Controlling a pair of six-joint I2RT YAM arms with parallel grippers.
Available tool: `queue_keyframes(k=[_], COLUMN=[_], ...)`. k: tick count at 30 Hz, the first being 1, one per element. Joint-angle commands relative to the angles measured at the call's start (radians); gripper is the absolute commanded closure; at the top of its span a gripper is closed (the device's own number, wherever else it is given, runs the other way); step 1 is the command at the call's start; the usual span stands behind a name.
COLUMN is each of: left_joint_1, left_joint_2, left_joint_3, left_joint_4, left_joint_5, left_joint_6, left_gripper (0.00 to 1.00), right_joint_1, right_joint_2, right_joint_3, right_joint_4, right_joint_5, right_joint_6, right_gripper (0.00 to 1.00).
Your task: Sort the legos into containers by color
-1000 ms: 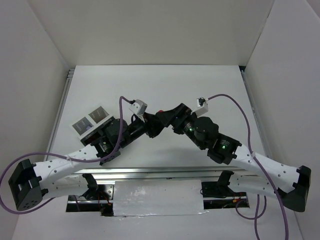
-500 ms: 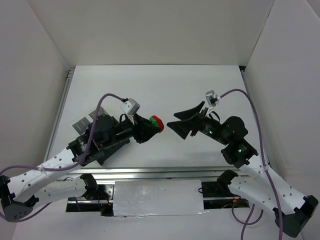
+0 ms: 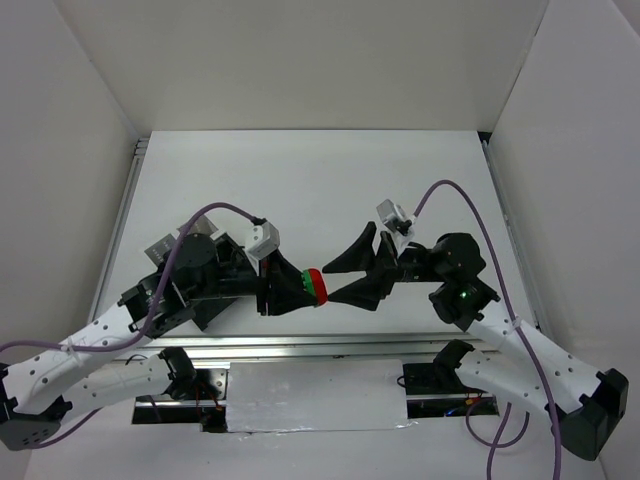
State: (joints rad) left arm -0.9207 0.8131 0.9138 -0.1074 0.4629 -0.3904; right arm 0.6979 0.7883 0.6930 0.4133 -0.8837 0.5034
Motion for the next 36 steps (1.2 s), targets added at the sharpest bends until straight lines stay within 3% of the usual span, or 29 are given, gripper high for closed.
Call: queue_keyframes(k=[1,8,9,10,11,12,17,21,24,27,28,29,32,36], left_joint_1=[-0.001,-0.001,-0.001,-0.001,-0.001,-0.001,0.000,0.002,0.016,0.042,0.071,0.098,0.242,0.345], left_joint_2=[0.011,0.028,0.028,0.026,0.024,0.018,-0.018,-0.089,-0.098,-0.042,-0.014,0.045,0.139,0.178], left_joint_3=[0.005,0.010,0.008,0.008,0.008,0.008,0.002,-0.015,-0.006,0.058,0.077,0.092,0.100,0.060], left_joint_4=[0.028,0.058,0.058,0.060,0.058,0.054,-0.009,-0.057,-0.113,-0.246,-0.370,-0.426,-0.496,-0.436], left_joint_5=[0.039,0.060,0.062,0.063,0.059,0.053,-0.065,-0.295,-0.521,-0.896,-1.108,-1.180,-1.245,-1.247], left_joint_6=[0.027,0.031,0.033,0.035,0.036,0.039,0.074,0.055,0.013,-0.137,-0.193,-0.287,-0.369,-0.422], left_gripper=[1.00,1.00,1.00,1.00,1.00,1.00,1.00,1.00,1.00,1.00,1.00,1.00,0.91,0.97], right_joint_1=[0.021,0.087,0.092,0.095,0.095,0.095,0.062,-0.131,-0.166,-0.166,-0.166,-0.166,-0.164,-0.164], right_joint_2=[0.012,0.081,0.094,0.098,0.104,0.103,-0.006,-0.055,-0.043,-0.026,-0.021,-0.018,-0.015,-0.011], right_joint_3=[-0.001,0.040,0.045,0.048,0.051,0.056,0.002,-0.104,-0.110,-0.090,-0.089,-0.084,-0.084,-0.078], right_joint_4=[0.107,0.062,0.061,0.059,0.055,0.035,-0.054,-0.011,-0.028,-0.080,-0.094,-0.100,-0.096,-0.097], right_joint_5=[-0.049,0.006,0.024,0.029,0.031,0.040,0.199,0.190,0.207,0.310,0.346,0.417,0.445,0.413], right_joint_6=[0.004,-0.039,-0.039,-0.045,-0.048,-0.054,-0.143,-0.092,-0.072,-0.066,-0.045,-0.030,0.023,0.026], right_gripper=[0.31,0.33,0.39,0.47,0.81,1.00,1.00,1.00,1.00,1.00,1.00,1.00,1.00,1.00])
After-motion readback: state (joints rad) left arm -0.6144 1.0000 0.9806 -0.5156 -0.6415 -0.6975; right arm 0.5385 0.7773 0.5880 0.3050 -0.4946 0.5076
